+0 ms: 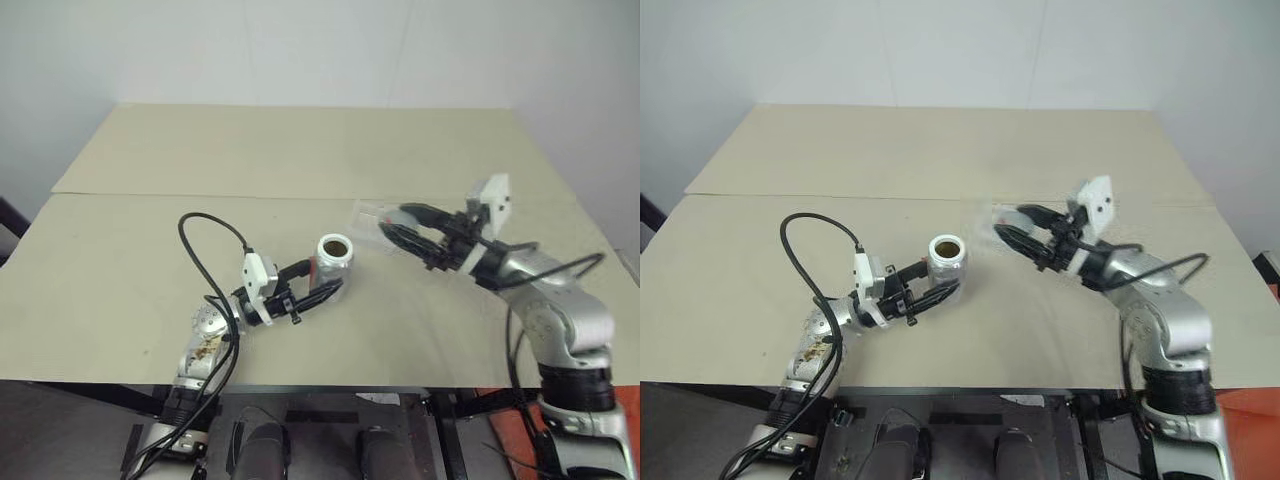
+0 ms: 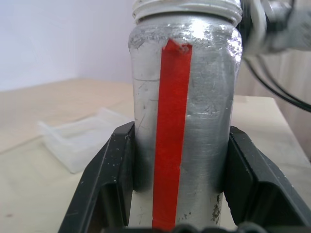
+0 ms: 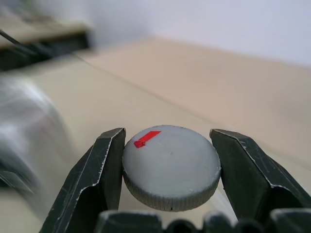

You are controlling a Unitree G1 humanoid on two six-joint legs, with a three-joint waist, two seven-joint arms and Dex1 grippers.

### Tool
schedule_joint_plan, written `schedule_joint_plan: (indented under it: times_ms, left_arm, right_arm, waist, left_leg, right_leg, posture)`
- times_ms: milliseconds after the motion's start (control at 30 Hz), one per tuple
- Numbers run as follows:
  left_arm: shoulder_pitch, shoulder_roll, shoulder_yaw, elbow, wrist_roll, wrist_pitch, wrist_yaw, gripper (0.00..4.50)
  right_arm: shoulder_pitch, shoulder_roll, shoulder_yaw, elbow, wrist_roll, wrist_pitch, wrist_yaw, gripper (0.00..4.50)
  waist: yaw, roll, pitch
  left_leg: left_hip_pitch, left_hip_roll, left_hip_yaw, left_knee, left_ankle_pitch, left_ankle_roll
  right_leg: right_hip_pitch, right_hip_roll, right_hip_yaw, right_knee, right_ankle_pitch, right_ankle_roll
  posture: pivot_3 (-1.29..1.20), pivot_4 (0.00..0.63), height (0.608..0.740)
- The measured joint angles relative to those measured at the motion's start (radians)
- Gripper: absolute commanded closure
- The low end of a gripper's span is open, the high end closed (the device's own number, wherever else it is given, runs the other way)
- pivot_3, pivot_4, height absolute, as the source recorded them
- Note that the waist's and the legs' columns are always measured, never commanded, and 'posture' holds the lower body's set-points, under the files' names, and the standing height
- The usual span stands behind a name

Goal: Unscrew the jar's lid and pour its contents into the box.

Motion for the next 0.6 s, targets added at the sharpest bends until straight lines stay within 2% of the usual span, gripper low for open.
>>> schedule_joint_plan:
  times_ms: [133,200,333,600]
  left_arm:
    - [-0.006,0.007,0.020,-0.034,-0.015,0.017,0.020,2.37]
    - [-0.008,0.008,0.022,-0.042,-0.017,0.020,0.032,2.37]
    - [-0.013,0.017,0.041,-0.042,-0.019,0.038,0.063,2.37]
    - [-0.009,0.031,0.098,-0.059,-0.035,0.043,0.117,2.37]
  right_arm:
    - [0.144,-0.023,-0.042,-0.067,-0.013,0.051,-0.059,1.75]
    - [0.197,-0.085,-0.039,-0.109,-0.044,0.096,-0.076,1.75]
    - [0.216,-0.129,-0.039,-0.124,-0.055,0.214,-0.112,1.75]
    - [0.290,-0.141,-0.008,-0.119,-0.106,0.254,-0.121,1.75]
  waist:
    - [-0.006,0.000,0.000]
    - [-0.009,0.000,0.000]
    - [-0.014,0.000,0.000]
    - [-0.009,0.000,0.000]
  left_leg:
    - [0.000,0.000,0.000,0.000,0.000,0.000]
    - [0.001,0.000,0.000,0.000,0.000,0.000]
    - [0.003,0.000,0.000,0.000,0.000,0.000]
    - [0.001,0.000,0.001,0.000,0.000,0.000]
  right_leg:
    - [0.000,0.000,0.001,0.001,0.000,0.000]
    - [0.001,0.000,0.001,0.001,0.000,0.000]
    - [0.002,0.001,0.001,0.001,0.000,0.000]
    - [0.002,0.001,0.001,0.000,0.000,0.000]
  posture:
    - [0.00,0.150,0.740]
    - [0.00,0.150,0.740]
    - [0.00,0.150,0.740]
    - [0.00,0.150,0.740]
